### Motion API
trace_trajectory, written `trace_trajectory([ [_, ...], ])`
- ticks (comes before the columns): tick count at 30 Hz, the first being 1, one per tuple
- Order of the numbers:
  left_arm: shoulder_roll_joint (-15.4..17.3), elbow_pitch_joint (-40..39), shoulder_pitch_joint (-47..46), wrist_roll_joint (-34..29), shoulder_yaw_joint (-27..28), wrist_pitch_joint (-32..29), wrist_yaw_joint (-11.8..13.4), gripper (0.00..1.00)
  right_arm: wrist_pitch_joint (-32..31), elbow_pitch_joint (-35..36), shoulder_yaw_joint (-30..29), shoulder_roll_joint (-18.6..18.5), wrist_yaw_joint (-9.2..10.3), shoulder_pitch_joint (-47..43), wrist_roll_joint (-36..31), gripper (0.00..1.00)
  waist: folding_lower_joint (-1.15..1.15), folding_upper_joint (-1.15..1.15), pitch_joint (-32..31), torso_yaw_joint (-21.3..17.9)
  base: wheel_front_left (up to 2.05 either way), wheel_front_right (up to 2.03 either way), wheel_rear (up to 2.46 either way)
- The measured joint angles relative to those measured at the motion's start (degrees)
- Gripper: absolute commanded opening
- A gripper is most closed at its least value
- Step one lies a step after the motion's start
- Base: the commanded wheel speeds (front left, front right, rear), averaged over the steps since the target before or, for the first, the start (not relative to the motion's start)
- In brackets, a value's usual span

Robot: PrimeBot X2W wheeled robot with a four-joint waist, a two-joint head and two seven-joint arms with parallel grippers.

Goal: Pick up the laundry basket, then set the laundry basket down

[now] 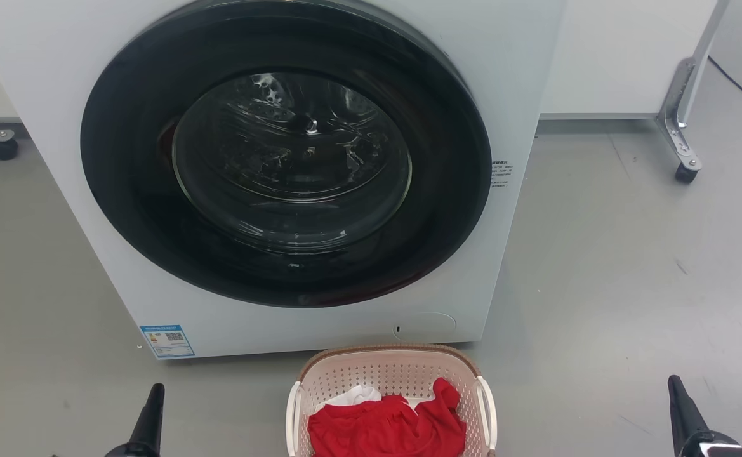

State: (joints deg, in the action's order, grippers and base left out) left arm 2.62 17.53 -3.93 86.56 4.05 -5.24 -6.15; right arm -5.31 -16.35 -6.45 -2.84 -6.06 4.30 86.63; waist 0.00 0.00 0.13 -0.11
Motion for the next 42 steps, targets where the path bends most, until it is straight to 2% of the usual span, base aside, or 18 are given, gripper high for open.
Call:
trace_trajectory([
  [8,-0.14,-0.12,-0.60,5.03,1.21,-1.26,-0.93,0.00,-1.18,-0.75,-1.18,0.36,-0.78,0.74,4.79,0.00,0.00,0.00,-0.03,0.11,0.00,0.00,0.00],
  [42,-0.16,-0.21,-0.62,5.09,1.22,-1.25,-0.93,0.00,-1.18,-0.76,-1.19,0.37,-0.84,0.98,4.79,0.00,0.00,0.00,-0.03,0.11,0.00,0.00,0.00],
])
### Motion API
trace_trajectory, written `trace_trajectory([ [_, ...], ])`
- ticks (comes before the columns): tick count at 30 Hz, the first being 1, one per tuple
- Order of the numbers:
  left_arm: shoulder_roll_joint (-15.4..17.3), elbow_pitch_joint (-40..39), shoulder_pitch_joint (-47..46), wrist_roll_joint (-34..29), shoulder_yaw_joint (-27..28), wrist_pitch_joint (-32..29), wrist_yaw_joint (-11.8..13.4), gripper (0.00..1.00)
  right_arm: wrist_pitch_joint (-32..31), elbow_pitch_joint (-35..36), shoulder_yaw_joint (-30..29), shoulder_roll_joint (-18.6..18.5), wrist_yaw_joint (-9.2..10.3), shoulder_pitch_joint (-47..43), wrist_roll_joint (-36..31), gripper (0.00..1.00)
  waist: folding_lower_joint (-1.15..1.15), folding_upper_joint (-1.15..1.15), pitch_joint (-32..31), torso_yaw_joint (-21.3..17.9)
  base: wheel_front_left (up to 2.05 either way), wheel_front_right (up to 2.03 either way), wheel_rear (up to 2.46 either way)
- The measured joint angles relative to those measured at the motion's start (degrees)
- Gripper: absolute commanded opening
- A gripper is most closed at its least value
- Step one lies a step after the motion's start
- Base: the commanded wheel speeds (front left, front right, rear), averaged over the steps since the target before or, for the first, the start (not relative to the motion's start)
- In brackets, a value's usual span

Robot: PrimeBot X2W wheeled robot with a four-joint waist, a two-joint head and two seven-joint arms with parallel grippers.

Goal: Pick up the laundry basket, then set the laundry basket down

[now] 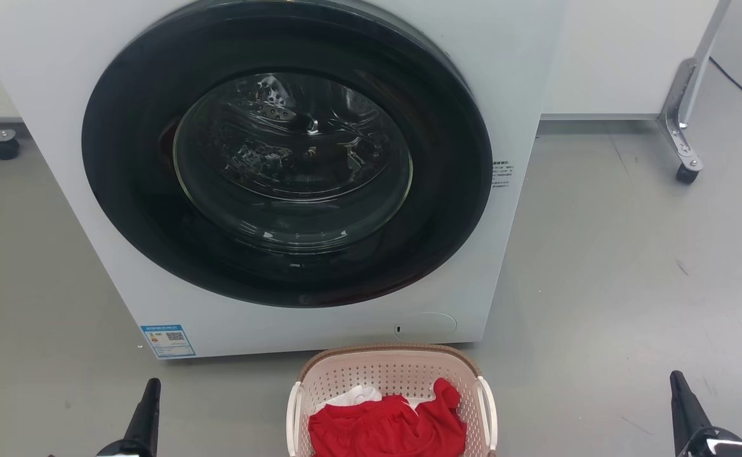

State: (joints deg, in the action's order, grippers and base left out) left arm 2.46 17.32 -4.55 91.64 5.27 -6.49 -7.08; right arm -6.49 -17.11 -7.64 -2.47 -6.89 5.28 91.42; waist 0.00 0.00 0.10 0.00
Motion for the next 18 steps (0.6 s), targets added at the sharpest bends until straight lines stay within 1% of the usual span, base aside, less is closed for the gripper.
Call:
trace_trajectory([
  [18,0.00,-0.07,0.00,0.01,-0.01,0.00,0.00,0.00,0.00,0.00,0.00,0.01,0.00,0.00,0.00,0.00,0.00,0.00,0.00,0.00,0.00,0.00,0.00],
])
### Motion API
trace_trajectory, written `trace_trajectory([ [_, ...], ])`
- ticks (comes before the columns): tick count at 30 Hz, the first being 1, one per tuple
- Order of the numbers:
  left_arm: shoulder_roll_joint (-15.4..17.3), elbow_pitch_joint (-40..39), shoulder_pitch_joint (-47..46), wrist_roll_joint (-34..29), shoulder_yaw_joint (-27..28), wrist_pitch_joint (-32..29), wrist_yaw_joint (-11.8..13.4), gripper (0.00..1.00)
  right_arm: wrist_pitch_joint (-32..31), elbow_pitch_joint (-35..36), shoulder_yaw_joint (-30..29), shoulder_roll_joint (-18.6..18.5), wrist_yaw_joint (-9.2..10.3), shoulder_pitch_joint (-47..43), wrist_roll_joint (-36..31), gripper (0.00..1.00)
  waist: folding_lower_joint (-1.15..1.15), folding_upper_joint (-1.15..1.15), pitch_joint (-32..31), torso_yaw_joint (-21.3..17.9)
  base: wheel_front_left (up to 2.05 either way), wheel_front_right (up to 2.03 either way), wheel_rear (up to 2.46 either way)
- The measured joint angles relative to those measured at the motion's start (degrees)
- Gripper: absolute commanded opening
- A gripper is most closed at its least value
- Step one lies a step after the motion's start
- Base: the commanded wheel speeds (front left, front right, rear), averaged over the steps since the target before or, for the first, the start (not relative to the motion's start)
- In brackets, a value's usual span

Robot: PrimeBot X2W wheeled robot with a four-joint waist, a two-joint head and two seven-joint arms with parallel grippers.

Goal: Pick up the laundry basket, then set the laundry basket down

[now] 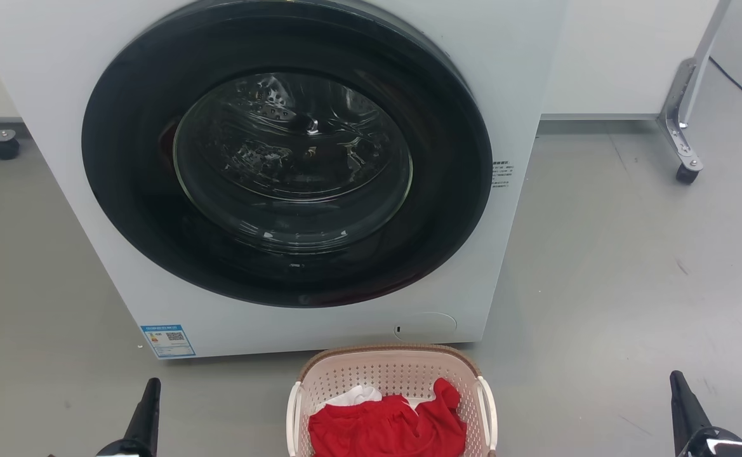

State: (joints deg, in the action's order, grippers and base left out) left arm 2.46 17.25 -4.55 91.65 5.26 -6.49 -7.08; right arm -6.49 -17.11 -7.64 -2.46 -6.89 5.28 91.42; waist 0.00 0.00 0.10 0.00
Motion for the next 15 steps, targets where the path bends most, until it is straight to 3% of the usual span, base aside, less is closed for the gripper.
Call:
trace_trajectory([
  [15,-0.01,-0.04,0.00,0.04,0.00,0.00,0.00,0.00,0.00,0.00,0.00,0.00,0.00,0.00,0.00,0.00,0.00,0.00,0.00,0.00,0.00,0.00,0.00],
])
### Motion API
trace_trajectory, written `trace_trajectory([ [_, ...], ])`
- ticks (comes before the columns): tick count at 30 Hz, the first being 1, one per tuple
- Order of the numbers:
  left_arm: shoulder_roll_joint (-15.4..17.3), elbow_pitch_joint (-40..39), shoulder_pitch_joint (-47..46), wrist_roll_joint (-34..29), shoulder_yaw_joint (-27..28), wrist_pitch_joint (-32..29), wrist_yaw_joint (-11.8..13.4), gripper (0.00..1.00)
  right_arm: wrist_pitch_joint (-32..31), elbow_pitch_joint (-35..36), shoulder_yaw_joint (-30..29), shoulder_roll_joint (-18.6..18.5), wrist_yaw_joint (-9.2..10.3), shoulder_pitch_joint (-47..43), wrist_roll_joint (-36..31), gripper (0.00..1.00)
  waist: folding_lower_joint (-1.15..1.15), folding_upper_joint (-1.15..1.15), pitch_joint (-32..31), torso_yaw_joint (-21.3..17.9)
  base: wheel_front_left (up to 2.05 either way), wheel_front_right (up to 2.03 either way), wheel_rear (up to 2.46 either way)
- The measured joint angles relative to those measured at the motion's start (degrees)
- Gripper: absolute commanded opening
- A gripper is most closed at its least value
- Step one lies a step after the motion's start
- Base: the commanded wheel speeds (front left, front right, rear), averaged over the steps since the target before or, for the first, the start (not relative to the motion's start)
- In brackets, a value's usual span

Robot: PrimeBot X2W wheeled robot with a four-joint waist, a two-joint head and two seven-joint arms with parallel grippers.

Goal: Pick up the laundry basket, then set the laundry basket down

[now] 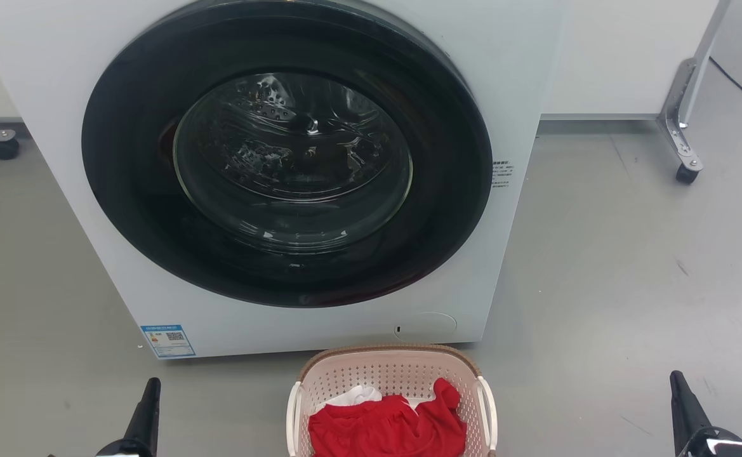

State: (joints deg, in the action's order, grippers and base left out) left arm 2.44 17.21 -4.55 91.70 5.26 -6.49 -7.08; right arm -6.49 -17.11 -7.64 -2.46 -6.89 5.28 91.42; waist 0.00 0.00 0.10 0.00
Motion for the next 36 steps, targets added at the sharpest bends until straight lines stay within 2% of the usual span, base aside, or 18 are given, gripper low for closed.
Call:
trace_trajectory([
  [36,0.00,-0.12,-0.01,0.00,0.00,0.00,0.00,0.00,0.00,0.02,0.01,0.00,0.00,0.00,0.01,0.00,0.00,0.00,0.01,0.00,0.00,0.00,0.00],
])
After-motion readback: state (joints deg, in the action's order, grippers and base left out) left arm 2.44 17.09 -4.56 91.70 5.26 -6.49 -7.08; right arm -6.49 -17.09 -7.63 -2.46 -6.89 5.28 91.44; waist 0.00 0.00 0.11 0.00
